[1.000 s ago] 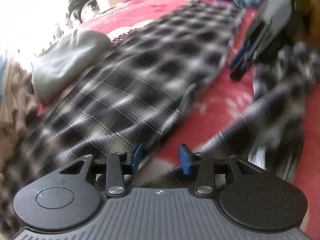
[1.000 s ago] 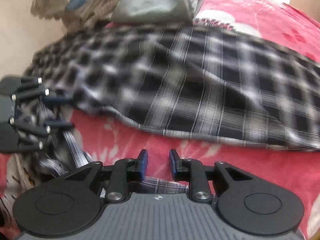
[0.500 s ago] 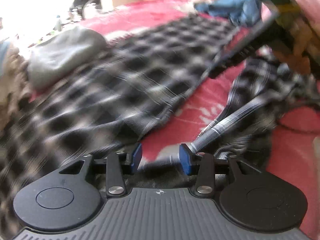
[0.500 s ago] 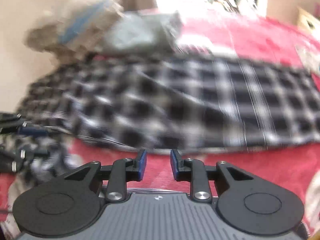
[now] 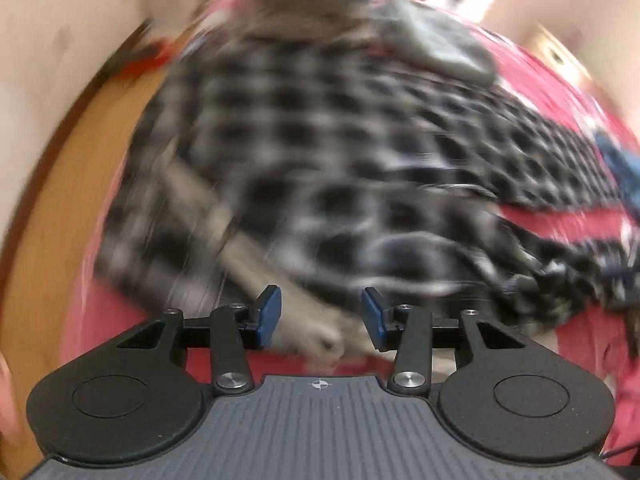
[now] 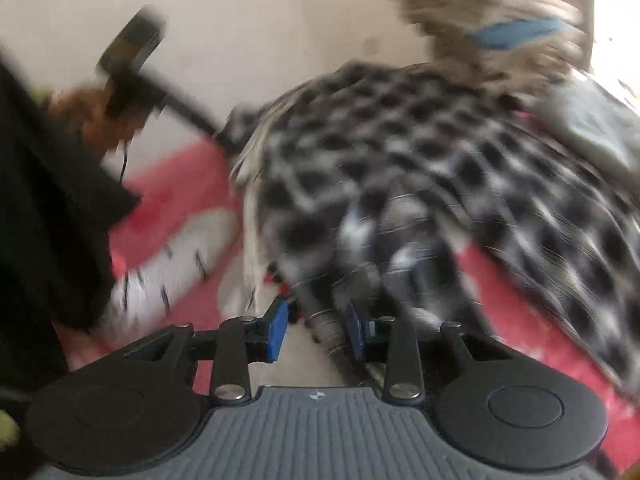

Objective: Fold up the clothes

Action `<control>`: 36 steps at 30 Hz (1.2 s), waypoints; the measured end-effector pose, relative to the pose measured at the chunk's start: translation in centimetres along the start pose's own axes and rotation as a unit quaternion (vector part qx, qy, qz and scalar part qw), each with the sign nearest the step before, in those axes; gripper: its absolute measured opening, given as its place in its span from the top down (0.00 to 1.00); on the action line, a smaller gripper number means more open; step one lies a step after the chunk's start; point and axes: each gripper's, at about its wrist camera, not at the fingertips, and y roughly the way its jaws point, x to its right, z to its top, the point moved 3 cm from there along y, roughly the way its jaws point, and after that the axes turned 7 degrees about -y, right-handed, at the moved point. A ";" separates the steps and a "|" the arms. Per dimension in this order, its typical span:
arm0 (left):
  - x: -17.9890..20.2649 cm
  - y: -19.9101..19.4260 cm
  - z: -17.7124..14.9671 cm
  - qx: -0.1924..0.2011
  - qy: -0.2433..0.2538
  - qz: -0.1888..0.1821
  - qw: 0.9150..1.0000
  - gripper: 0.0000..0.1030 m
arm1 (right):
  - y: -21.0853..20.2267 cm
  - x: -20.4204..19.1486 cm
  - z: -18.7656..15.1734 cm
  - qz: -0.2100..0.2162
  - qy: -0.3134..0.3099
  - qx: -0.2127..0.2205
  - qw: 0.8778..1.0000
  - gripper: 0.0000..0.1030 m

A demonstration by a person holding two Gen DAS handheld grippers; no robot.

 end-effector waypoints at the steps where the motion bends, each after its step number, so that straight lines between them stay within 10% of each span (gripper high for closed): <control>1: -0.8 0.4 -0.4 -0.002 -0.024 -0.002 1.000 0.57 | 0.9 -1.1 0.0 0.002 -0.023 -0.008 1.000 0.66; 10: -4.4 2.6 -3.3 0.037 -0.146 -0.041 0.988 0.57 | 2.7 -1.3 -2.1 -0.128 -0.079 -0.050 0.987 0.66; 18: -6.5 2.8 -2.9 0.090 -0.236 -0.058 0.966 0.57 | 3.4 -4.2 -2.8 -0.114 -0.140 -0.028 0.983 0.66; 36: -6.1 3.6 -2.3 0.129 -0.274 -0.030 0.953 0.82 | 7.6 -7.3 -4.2 -0.191 -0.313 -0.021 0.930 0.88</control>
